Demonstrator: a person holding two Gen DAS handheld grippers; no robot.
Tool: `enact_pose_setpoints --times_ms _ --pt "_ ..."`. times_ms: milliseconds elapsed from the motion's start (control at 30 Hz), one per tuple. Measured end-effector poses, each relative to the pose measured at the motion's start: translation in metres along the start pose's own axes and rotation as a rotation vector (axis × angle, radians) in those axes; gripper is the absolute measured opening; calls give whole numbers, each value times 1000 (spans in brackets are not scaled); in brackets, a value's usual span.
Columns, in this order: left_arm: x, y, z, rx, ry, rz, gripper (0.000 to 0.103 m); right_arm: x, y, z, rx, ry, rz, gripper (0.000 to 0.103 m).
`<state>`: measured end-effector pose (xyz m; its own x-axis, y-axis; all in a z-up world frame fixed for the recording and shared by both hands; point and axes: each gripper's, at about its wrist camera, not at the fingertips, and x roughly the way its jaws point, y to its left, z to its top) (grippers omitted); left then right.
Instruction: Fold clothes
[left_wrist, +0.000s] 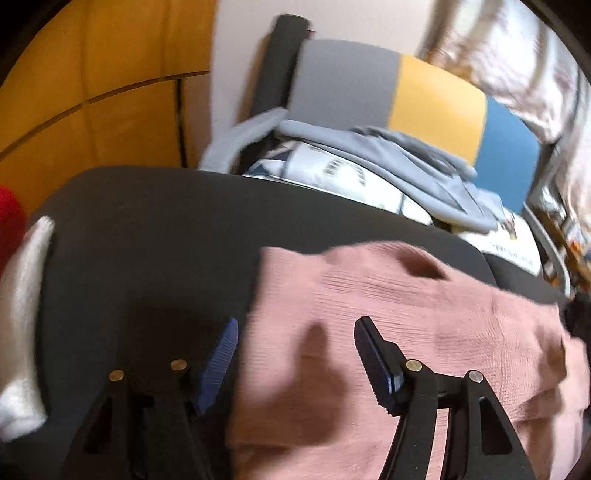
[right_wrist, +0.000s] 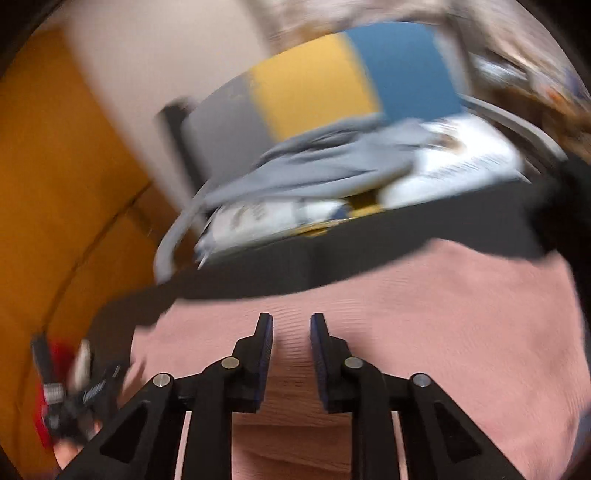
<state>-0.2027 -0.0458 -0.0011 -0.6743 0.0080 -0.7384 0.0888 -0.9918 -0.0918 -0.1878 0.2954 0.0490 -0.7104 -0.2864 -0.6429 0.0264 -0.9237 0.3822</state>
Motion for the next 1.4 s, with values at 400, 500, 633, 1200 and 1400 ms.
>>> enact_pose_setpoints --times_ms 400,500,633,1200,1400 --pt "31 6 -10 5 58 69 103 71 9 -18 -182 85 -225 9" --pt "33 12 -12 -13 62 69 103 48 -1 -13 -118 64 -205 14" --pt "23 16 -10 -46 78 45 103 13 23 -28 -262 17 -228 18" --pt "32 22 -6 72 50 107 103 42 -3 -43 -199 79 -109 18" --pt "55 24 19 61 49 111 103 71 2 -20 -186 69 -109 18"
